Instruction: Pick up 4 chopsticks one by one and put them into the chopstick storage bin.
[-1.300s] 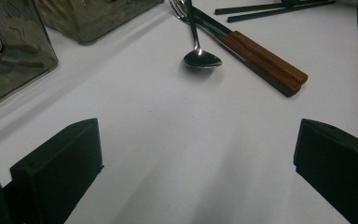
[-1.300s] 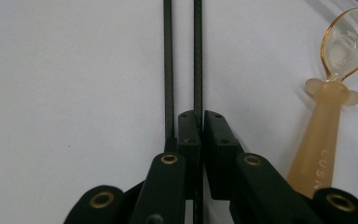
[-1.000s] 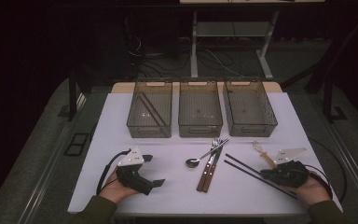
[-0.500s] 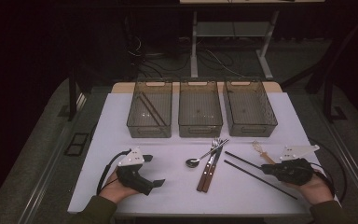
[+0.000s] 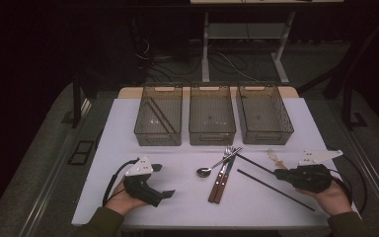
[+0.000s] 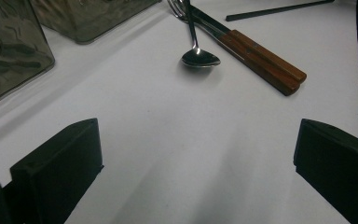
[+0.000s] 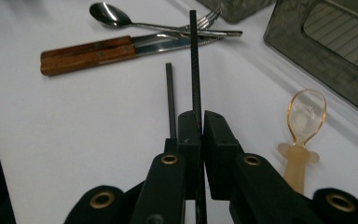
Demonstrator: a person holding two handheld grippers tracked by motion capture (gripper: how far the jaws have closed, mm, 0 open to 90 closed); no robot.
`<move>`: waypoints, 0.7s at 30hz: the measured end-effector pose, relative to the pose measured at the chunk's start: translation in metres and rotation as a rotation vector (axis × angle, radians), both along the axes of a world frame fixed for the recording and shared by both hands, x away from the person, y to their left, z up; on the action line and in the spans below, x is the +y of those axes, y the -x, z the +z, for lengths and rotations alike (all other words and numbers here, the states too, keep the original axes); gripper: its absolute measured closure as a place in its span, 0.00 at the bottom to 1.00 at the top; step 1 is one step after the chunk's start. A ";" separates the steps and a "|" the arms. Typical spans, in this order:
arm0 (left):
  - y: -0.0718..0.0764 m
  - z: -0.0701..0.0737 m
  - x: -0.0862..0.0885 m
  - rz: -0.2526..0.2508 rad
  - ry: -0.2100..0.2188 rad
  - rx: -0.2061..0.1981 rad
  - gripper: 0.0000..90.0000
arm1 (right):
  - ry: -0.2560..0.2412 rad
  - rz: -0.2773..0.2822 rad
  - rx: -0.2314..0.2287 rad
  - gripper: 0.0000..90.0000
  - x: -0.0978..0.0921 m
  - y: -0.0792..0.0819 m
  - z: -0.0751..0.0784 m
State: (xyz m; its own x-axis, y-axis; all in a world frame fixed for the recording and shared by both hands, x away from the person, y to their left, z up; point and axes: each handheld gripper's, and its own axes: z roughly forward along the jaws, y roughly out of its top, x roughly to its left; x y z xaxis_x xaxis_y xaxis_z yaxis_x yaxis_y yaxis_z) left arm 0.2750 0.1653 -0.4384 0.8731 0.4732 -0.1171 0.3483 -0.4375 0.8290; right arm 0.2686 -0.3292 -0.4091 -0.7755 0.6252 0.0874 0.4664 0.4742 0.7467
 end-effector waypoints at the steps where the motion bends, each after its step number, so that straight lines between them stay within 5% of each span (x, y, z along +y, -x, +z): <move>1: 0.000 0.000 0.000 -0.001 -0.003 -0.001 0.00 | -0.006 -0.004 0.005 0.95 0.001 0.000 0.001; 21: 0.000 0.000 -0.001 -0.003 -0.004 0.002 0.00 | -0.076 -0.027 -0.036 0.95 0.021 -0.012 0.018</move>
State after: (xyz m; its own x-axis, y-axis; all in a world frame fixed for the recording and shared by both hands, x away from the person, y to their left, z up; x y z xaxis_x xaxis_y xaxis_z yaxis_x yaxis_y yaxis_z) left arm 0.2750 0.1646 -0.4387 0.8743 0.4710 -0.1173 0.3488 -0.4415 0.8267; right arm 0.2807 -0.3082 -0.3907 -0.7618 0.6387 0.1082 0.4509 0.4029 0.7965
